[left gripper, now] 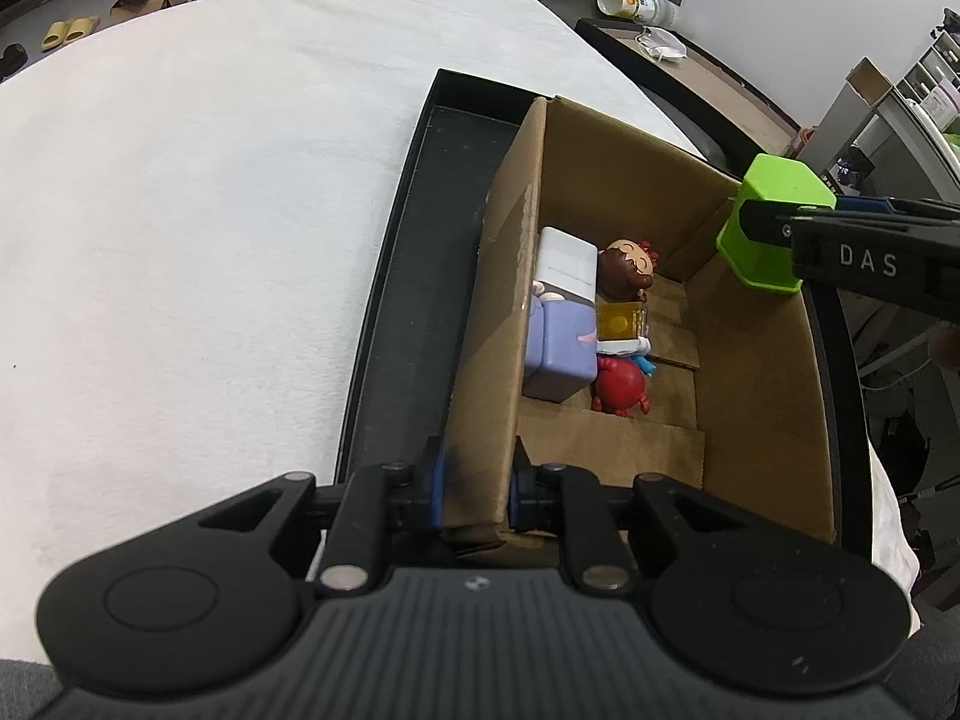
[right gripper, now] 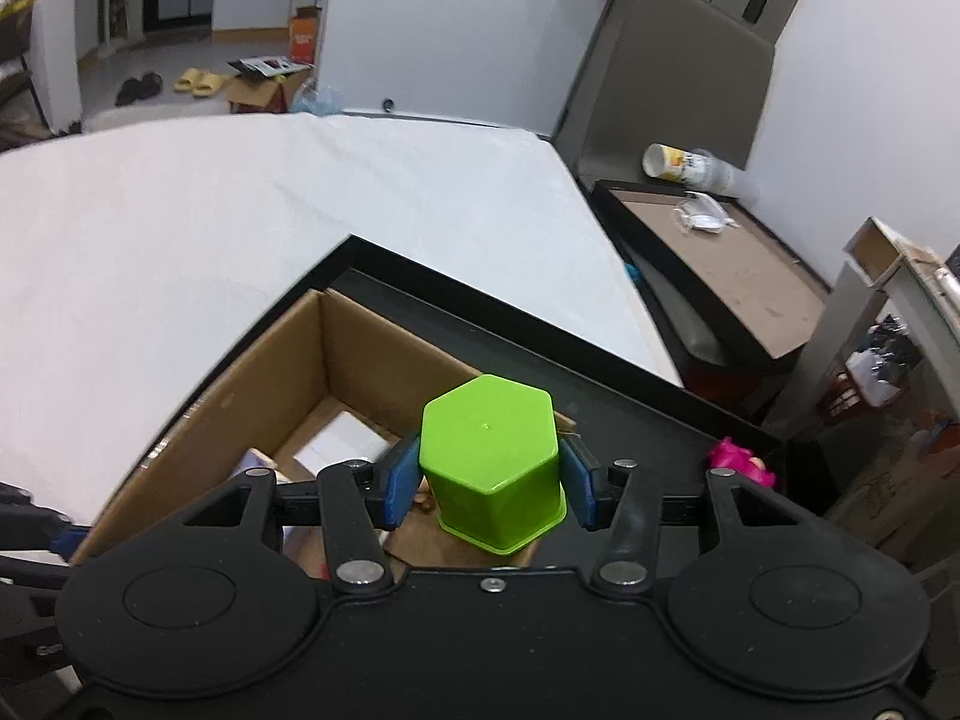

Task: Organize rigid objects
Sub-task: 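Carry the green cup with the right gripper into the box and release it, then move the right gripper to the pink plush dinosaur on the tray and grasp it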

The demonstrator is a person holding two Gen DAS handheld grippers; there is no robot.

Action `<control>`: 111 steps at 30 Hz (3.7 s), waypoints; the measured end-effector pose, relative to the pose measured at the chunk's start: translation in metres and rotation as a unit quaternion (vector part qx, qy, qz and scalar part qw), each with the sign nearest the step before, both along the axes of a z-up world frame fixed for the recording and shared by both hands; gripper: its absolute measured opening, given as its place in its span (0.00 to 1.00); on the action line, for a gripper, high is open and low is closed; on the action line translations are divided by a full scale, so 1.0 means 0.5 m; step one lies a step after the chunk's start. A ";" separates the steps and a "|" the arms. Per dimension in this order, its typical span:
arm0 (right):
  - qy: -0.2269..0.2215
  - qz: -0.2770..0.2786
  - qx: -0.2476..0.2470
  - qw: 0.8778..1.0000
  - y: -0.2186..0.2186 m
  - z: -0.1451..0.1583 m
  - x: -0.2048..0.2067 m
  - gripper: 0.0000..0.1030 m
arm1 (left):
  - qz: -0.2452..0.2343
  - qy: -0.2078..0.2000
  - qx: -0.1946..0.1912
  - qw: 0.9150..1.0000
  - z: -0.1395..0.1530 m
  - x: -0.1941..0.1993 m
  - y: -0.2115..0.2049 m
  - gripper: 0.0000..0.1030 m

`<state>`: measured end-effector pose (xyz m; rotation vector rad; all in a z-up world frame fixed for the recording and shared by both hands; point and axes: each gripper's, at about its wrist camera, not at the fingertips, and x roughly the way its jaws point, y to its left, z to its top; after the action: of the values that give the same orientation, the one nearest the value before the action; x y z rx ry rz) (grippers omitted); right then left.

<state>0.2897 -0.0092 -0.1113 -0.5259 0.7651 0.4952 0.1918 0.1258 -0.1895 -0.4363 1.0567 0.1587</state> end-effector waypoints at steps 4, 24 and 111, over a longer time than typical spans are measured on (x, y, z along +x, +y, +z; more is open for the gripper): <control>-0.002 -0.002 0.004 1.000 -0.009 0.009 -0.002 0.49 | -0.001 0.000 0.000 1.000 0.001 0.000 0.001 0.17; 0.045 -0.017 0.051 0.998 -0.042 0.010 0.020 0.56 | 0.001 0.002 0.006 1.000 -0.001 0.002 -0.006 0.17; -0.031 -0.101 0.008 0.994 -0.266 -0.190 0.303 0.64 | -0.002 0.064 0.074 0.995 -0.009 0.047 -0.049 0.14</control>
<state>0.4413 -0.1424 -0.2062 -0.4406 0.7451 0.2965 0.2152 0.1014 -0.1939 -0.2923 1.1624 0.2627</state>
